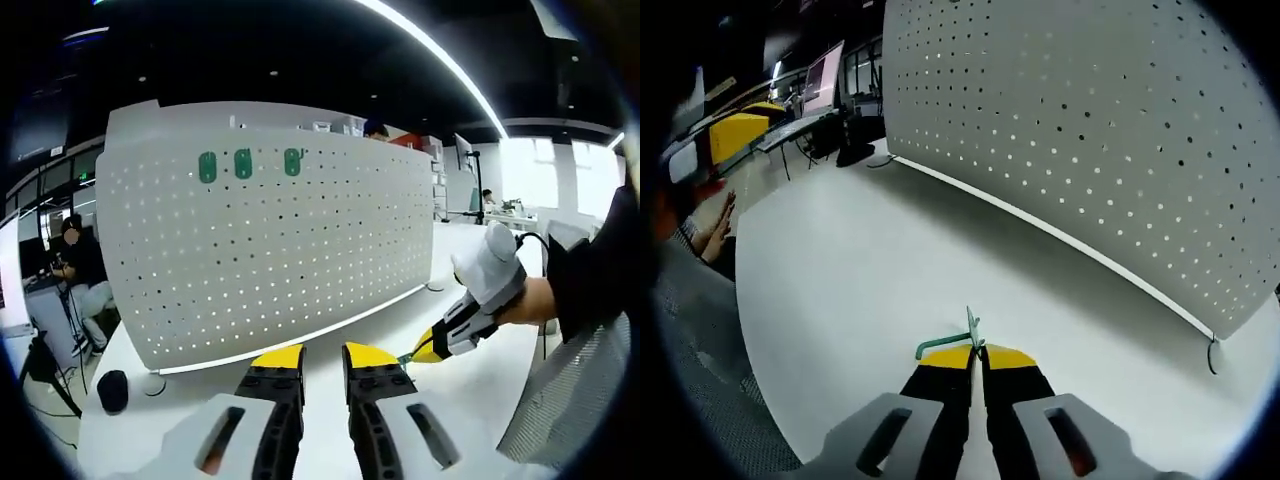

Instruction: Insert the hook assembly into the mounting plate slot until the hook locks in place.

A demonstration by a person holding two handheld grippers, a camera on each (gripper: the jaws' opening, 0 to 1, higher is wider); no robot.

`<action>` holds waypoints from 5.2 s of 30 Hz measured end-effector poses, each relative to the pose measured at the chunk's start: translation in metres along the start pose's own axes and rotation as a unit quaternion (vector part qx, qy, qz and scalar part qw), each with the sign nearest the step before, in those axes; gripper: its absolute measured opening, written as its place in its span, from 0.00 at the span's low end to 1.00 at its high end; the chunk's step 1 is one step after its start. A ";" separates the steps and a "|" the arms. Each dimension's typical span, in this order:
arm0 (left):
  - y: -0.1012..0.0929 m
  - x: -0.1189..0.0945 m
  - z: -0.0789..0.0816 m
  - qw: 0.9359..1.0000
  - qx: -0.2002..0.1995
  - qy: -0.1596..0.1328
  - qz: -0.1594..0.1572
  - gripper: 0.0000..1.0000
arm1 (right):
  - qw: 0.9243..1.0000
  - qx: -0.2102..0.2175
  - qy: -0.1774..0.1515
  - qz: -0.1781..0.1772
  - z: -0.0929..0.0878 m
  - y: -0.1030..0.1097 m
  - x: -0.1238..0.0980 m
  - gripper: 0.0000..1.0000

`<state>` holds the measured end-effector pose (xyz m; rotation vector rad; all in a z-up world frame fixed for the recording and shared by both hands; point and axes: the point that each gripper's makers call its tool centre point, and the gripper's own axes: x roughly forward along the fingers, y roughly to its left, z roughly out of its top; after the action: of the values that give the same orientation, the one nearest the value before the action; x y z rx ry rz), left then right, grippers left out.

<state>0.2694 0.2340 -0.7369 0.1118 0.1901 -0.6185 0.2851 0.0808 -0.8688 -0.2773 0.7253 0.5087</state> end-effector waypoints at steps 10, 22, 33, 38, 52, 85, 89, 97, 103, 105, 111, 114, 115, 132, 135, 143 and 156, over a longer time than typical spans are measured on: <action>-0.015 -0.001 0.004 0.999 0.034 -0.006 -0.017 0.17 | 1.000 0.002 -0.008 0.028 0.016 0.016 -0.001 0.03; -0.037 0.002 0.005 0.995 0.090 -0.003 -0.044 0.18 | 0.997 -0.003 -0.026 0.077 0.061 0.038 -0.020 0.03; -0.052 0.005 0.000 0.990 0.127 0.008 -0.067 0.20 | 0.993 0.014 -0.048 0.107 0.084 0.047 -0.042 0.03; -0.064 0.007 -0.004 0.983 0.159 0.013 -0.085 0.20 | 0.992 0.020 -0.042 0.117 0.082 0.050 -0.046 0.03; -0.078 0.009 -0.015 0.967 0.217 0.032 -0.126 0.16 | 0.974 0.107 0.010 0.198 0.078 0.066 -0.064 0.02; -0.124 0.004 -0.040 0.908 0.356 0.055 -0.215 0.03 | 0.934 0.175 0.126 0.283 0.028 0.089 -0.092 0.01; -0.123 0.004 -0.041 0.915 0.336 0.060 -0.214 0.03 | 0.940 0.148 0.113 0.285 0.029 0.089 -0.091 0.02; -0.109 0.007 -0.039 0.938 0.277 0.068 -0.194 0.03 | 0.947 0.131 0.076 0.285 0.042 0.092 -0.091 0.08; -0.095 0.010 -0.036 0.960 0.207 0.071 -0.175 0.03 | 0.957 0.106 0.041 0.268 0.052 0.089 -0.090 0.08; -0.092 0.010 -0.035 0.967 0.175 0.070 -0.174 0.03 | 0.959 0.097 0.027 0.266 0.056 0.088 -0.092 0.08; -0.079 0.011 -0.033 0.978 0.111 0.066 -0.162 0.03 | 0.966 0.075 -0.007 0.247 0.063 0.085 -0.093 0.11; -0.073 0.012 -0.031 0.983 0.086 0.064 -0.152 0.03 | 0.969 0.072 -0.022 0.235 0.066 0.082 -0.092 0.12; -0.070 0.012 -0.031 0.984 0.076 0.063 -0.147 0.03 | 0.970 0.070 -0.029 0.230 0.067 0.081 -0.092 0.12; -0.032 0.009 -0.017 0.995 0.028 0.043 -0.086 0.03 | 0.968 0.029 -0.183 0.169 0.081 0.083 -0.105 0.25; -0.021 0.007 -0.002 0.997 0.025 0.028 -0.073 0.03 | 0.966 0.039 -0.209 0.144 0.084 0.080 -0.108 0.28; 0.037 0.006 0.062 0.999 0.036 -0.024 -0.011 0.03 | 0.959 0.069 -0.253 0.106 0.077 0.069 -0.112 0.31; 0.115 0.018 0.125 0.994 0.041 -0.069 0.078 0.03 | 0.959 0.048 -0.261 0.098 0.081 0.066 -0.115 0.31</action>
<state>0.3692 0.2972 -0.6132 0.1615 0.0225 -0.4772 0.2225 0.1297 -0.7357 0.0258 0.2608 0.6984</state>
